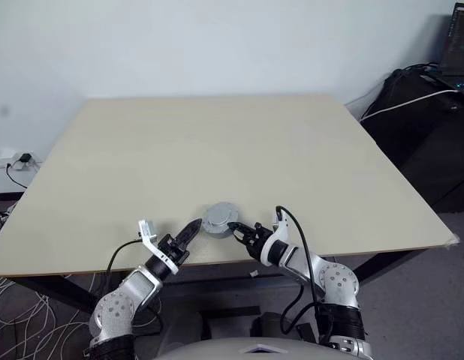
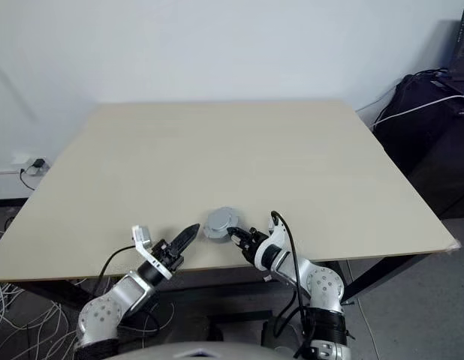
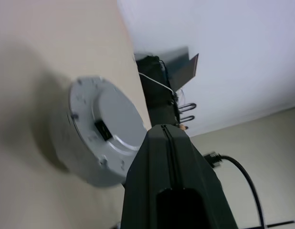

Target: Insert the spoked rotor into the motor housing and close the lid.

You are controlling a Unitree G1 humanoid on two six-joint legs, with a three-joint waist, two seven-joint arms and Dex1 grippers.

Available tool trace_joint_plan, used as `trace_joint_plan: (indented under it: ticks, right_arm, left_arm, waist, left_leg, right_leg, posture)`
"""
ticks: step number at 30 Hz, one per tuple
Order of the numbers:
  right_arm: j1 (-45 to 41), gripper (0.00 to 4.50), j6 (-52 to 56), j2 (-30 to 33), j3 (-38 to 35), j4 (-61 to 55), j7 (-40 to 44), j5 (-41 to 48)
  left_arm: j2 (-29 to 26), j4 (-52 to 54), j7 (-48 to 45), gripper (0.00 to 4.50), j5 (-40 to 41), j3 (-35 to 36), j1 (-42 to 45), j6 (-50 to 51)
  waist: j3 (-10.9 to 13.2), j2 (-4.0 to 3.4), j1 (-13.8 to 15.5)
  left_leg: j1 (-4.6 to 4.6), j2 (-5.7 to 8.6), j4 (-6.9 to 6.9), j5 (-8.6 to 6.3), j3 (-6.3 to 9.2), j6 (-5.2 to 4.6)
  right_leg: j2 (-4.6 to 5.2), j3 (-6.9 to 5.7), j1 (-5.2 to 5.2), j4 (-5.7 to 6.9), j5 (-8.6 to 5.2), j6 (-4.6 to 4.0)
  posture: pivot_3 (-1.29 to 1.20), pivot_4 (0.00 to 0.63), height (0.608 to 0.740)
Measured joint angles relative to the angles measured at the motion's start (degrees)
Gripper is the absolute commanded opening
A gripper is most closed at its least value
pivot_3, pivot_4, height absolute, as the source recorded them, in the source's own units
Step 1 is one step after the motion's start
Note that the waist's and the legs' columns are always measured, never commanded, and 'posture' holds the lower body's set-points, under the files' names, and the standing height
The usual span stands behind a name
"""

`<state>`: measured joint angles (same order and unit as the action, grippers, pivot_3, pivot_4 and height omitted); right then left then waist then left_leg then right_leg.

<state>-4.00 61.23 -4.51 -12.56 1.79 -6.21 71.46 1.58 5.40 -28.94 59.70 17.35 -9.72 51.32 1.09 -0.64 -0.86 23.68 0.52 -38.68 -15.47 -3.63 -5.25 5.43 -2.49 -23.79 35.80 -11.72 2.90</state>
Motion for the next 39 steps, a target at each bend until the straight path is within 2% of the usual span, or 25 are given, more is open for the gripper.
trace_joint_plan:
  ticks: [12,20,32,39]
  right_arm:
    - [-1.99,1.22,-1.17,0.03,-0.08,-0.01,0.32,1.19]
    - [-2.25,1.22,-0.71,0.04,0.97,-1.08,-0.4,4.61]
    - [-2.08,1.22,0.48,0.11,5.48,-5.03,-4.53,12.38]
    - [-1.5,1.22,-0.13,0.18,5.99,-5.21,-5.61,13.71]
  left_arm:
    - [1.87,-0.65,7.02,4.48,9.11,1.86,-5.46,2.86]
    - [1.96,-2.97,7.86,4.48,15.55,2.15,-5.45,2.97]
    - [1.99,-7.59,5.38,4.48,15.77,0.51,-3.85,0.9]
    - [2.0,-8.21,2.61,4.48,15.76,0.43,-3.63,0.33]
  waist:
    - [0.09,0.0,-0.05]
    - [0.13,-0.05,-0.17]
    - [0.2,-0.12,0.19]
    - [0.31,-0.17,0.23]
  left_leg:
    - [0.05,0.0,0.01,-0.02,0.01,0.03]
    - [0.15,-0.01,0.08,-0.02,0.02,0.04]
    - [0.16,-0.01,0.11,-0.03,0.04,0.05]
    - [0.26,-0.01,0.11,-0.02,0.07,0.06]
  right_leg:
    - [0.06,0.07,-0.06,-0.02,-0.01,-0.02]
    - [0.06,0.11,-0.18,-0.05,-0.02,-0.04]
    - [0.11,0.09,-0.19,-0.05,-0.03,-0.06]
    - [0.12,0.07,-0.28,-0.04,-0.03,-0.06]
  posture:
    - [0.0,0.0,0.74]
    - [0.0,0.0,0.74]
    - [0.0,0.0,0.74]
    - [0.0,0.0,0.74]
